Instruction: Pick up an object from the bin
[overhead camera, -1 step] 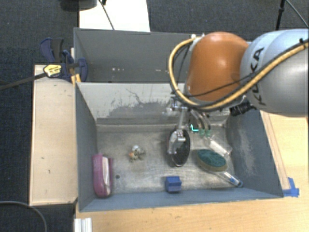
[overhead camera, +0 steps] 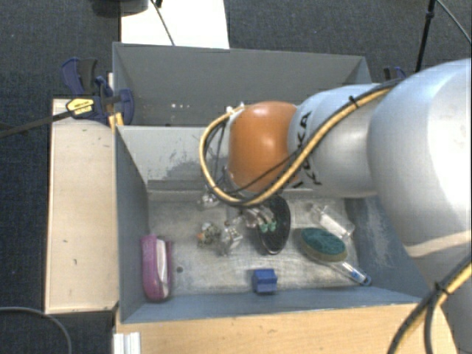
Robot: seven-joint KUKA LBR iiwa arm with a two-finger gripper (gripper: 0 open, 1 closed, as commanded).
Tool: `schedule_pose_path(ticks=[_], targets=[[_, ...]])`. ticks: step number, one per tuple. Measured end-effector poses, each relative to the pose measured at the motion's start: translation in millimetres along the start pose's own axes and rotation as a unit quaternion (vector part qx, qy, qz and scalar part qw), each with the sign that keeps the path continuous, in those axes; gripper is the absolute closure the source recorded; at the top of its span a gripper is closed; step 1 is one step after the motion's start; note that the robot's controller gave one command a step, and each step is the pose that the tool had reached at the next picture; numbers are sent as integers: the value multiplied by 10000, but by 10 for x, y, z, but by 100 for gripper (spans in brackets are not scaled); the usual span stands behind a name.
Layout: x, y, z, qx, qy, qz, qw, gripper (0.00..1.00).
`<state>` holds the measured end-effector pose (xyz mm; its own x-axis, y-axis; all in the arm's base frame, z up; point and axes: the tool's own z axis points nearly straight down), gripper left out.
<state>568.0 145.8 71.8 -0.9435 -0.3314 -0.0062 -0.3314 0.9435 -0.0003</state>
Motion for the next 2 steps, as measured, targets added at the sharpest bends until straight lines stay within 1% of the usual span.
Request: schedule_pose_path(ticks=[1, 2], targets=[[87, 225, -302, -8, -2, 250, 9997, 0], [151, 113, -286, -3, 34, -565, 9984, 0]])
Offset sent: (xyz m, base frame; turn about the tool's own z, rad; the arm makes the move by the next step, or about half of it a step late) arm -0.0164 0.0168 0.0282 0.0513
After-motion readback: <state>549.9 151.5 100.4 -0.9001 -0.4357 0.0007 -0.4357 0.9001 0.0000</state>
